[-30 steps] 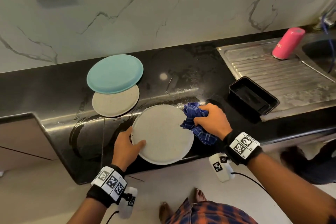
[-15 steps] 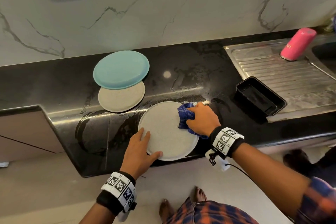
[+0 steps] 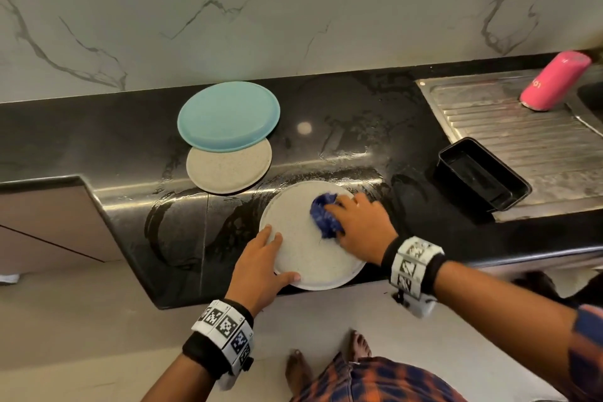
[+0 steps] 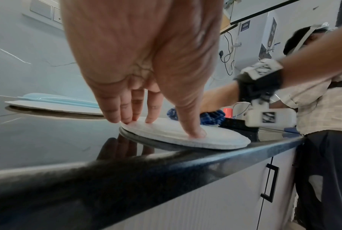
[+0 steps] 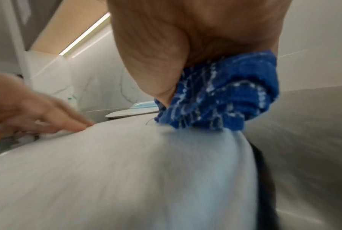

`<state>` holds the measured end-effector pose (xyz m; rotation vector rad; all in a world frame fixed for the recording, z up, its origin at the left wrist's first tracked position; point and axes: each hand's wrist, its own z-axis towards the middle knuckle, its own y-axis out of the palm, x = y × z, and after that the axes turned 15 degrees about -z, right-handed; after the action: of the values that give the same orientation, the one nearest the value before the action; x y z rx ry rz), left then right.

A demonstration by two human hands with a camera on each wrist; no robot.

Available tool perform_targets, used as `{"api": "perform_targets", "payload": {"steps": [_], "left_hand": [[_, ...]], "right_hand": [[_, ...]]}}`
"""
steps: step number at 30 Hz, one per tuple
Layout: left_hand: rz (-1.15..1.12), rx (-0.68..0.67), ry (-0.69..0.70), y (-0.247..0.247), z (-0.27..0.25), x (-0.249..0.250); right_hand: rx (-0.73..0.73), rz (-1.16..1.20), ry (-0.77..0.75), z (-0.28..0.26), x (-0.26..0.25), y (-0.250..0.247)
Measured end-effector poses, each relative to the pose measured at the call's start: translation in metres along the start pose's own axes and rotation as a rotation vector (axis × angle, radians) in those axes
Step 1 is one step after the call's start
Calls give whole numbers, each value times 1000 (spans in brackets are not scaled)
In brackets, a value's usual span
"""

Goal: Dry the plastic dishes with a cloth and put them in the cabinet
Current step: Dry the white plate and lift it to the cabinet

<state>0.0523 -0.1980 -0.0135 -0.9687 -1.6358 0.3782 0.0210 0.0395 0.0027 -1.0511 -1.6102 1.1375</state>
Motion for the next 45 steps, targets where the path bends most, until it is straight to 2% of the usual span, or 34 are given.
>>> {"api": "perform_targets", "payload": {"steps": [3, 6, 10, 14, 16, 18, 21, 24, 26, 29, 31, 34, 38, 41, 45], "left_hand": [[-37, 0, -1, 1, 1, 1], [-57, 7, 1, 1, 1, 1], [-69, 32, 12, 2, 0, -2], [-82, 50, 30, 4, -2, -2], [-76, 30, 10, 3, -4, 0], [-86, 19, 17, 3, -5, 0], [-84, 15, 20, 4, -3, 1], [-52, 35, 21, 3, -1, 4], [-41, 42, 25, 3, -1, 4], [-69, 80, 69, 4, -2, 0], [-79, 80, 70, 5, -4, -1], [-77, 69, 31, 6, -7, -1], [-103, 86, 48, 7, -7, -3], [-93, 100, 44, 7, -6, -3], [-132, 116, 23, -4, -3, -2]], "right_hand": [[-9, 20, 138, 43, 13, -14], [-14, 47, 113, 71, -10, -21], [13, -1, -70, 65, -56, -24], [18, -57, -256, 30, -46, -17], [-27, -85, -211, 22, -19, -11], [-68, -87, -67, 30, 10, -10], [-84, -46, 90, 58, 18, -21], [-56, -18, 67, 79, -17, -27], [-35, -27, -13, 76, -46, -29], [-4, -32, -195, 43, -68, -24], [-4, -16, -238, 17, -60, -17], [-54, -30, -133, 5, -26, -16], [-79, -46, 92, 43, -9, -32], [-74, -21, 80, 66, -38, -38], [-23, -16, -46, 58, -75, -33]]}}
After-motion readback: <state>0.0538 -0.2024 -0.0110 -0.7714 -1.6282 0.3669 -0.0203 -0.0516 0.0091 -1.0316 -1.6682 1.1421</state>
